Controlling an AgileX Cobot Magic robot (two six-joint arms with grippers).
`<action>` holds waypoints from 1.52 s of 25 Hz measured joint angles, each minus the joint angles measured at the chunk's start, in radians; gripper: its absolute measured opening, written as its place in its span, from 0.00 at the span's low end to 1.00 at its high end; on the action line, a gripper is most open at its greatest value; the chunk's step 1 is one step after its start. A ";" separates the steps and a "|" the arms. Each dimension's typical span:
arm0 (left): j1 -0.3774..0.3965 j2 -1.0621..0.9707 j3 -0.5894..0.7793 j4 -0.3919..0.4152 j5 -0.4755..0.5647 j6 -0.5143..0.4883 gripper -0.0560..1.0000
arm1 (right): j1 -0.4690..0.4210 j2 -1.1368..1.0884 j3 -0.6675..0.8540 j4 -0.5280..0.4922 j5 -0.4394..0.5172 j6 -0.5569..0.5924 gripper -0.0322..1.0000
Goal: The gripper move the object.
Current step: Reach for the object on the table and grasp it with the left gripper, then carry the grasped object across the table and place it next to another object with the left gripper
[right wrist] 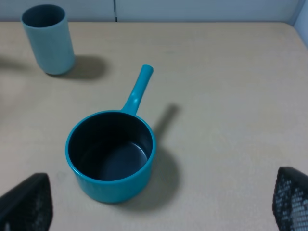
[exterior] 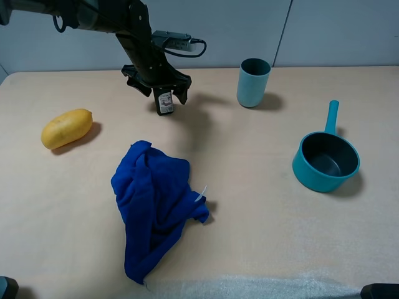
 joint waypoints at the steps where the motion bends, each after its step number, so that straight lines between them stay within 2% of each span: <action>1: -0.001 0.002 0.000 -0.002 0.001 0.000 0.94 | 0.000 0.000 0.000 0.000 0.000 0.000 0.70; 4: -0.008 0.003 0.000 -0.002 0.002 -0.001 0.87 | 0.000 0.000 0.000 0.000 0.000 0.000 0.70; 9: -0.010 0.003 0.000 -0.002 0.006 -0.001 0.60 | 0.000 0.000 0.000 0.000 0.000 0.000 0.70; 29: -0.010 0.002 -0.003 -0.002 0.016 -0.001 0.60 | 0.000 0.000 0.000 0.000 0.000 0.000 0.70; 35: -0.010 -0.008 -0.104 -0.002 0.125 -0.003 0.60 | 0.000 0.000 0.000 0.000 0.000 0.000 0.70; 38: -0.010 -0.013 -0.175 -0.003 0.215 -0.003 0.60 | 0.000 0.000 0.000 0.000 0.000 0.000 0.70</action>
